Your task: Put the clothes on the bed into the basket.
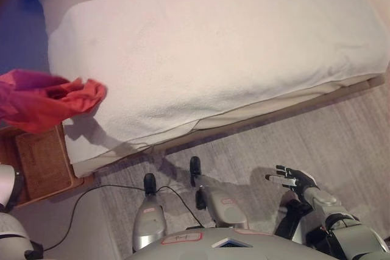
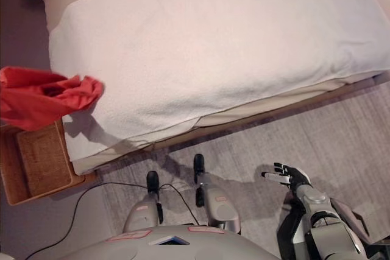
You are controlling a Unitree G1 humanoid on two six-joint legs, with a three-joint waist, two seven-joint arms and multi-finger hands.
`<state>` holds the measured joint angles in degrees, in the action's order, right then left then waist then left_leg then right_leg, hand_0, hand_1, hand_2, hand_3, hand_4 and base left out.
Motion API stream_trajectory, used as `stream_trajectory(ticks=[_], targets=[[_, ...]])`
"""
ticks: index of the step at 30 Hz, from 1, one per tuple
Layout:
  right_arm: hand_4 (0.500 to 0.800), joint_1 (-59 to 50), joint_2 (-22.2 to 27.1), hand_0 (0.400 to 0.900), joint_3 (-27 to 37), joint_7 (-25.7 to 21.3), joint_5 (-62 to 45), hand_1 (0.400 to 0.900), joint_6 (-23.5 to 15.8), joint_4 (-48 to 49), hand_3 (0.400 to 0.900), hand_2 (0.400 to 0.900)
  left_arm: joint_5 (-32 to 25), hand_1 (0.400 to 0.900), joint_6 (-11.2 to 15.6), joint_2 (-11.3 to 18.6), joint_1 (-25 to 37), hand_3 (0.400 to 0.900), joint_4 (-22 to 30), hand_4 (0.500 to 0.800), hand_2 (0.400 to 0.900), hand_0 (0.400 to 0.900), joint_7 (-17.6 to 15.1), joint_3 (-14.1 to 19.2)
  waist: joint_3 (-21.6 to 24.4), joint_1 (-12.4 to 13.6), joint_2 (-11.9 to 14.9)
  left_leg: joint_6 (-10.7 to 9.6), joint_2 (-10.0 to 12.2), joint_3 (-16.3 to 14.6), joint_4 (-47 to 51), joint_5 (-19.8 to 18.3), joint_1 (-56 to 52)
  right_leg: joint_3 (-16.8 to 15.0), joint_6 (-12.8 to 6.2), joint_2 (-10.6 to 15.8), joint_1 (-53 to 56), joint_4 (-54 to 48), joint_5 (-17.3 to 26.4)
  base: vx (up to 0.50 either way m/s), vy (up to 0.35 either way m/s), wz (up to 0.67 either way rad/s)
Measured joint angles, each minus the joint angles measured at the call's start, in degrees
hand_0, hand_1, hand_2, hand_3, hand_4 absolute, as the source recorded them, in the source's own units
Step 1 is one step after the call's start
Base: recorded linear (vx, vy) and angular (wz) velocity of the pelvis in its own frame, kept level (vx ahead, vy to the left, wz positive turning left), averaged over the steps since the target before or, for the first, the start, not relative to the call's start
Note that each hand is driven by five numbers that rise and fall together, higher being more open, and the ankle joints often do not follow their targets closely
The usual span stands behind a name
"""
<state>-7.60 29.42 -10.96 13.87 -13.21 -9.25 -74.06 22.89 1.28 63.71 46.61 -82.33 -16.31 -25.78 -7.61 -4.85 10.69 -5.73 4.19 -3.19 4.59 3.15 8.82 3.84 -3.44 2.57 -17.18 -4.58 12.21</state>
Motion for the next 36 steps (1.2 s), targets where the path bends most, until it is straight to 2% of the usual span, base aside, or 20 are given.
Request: stream_trajectory(ticks=[5,13,23,30,36], targets=[[0.800,0.49,-0.03,0.900,-0.03,0.37,0.38,0.900,0.35,0.02,0.900,0.900,0.10,0.400,-0.23,1.02,-0.01,0.400,-1.77,0.500,0.400,0.400,0.98,0.00,1.30,0.35,1.81,0.08,-0.18,-0.03,-0.01,0.06,-0.07,-0.01,0.02,0.21,0.11,-0.01,0.03,0.01,0.016,-0.03],[0.800,-0.15,-0.03,0.900,-0.08,1.42,1.36,0.900,1.10,-0.02,0.900,0.900,3.15,0.400,-0.64,2.57,-0.01,0.400,-4.33,0.500,0.400,0.400,2.68,0.05,1.73,0.45,2.88,-0.38,-0.15,-0.68,0.03,-0.45,-1.57,-0.50,-0.53,0.13,1.38,-0.06,-0.39,0.03,0.018,-0.05],[0.800,-0.22,-0.05,0.900,-0.60,1.62,3.40,0.900,1.61,-0.12,0.900,0.900,3.25,0.400,-0.12,8.66,0.47,0.400,-4.25,0.500,0.400,0.400,4.39,0.69,2.20,0.52,5.74,-0.14,0.03,-1.15,0.00,-0.87,-3.03,-0.75,-1.45,-0.03,2.80,-0.27,-1.09,0.01,-0.001,0.03],[0.800,-0.09,-0.66,0.900,-1.77,2.79,3.44,0.900,2.40,-0.26,0.900,0.900,3.23,0.400,-0.07,8.90,1.59,0.400,-4.23,0.500,0.400,0.400,4.73,-0.31,2.97,1.00,7.86,-0.54,0.16,0.30,-0.02,-1.13,-2.57,0.80,-1.28,0.07,3.11,-0.27,-0.95,0.03,-0.005,0.13],[0.800,-0.40,-0.90,0.900,-1.74,2.83,3.86,0.900,2.43,-0.30,0.900,0.900,3.21,0.400,-0.12,8.89,2.10,0.400,-4.23,0.500,0.400,0.400,5.16,-0.86,3.21,2.44,8.77,-0.48,0.17,0.45,-0.01,-1.63,-4.55,1.31,-1.30,0.16,5.20,-0.27,-0.95,0.01,0.006,0.02]])
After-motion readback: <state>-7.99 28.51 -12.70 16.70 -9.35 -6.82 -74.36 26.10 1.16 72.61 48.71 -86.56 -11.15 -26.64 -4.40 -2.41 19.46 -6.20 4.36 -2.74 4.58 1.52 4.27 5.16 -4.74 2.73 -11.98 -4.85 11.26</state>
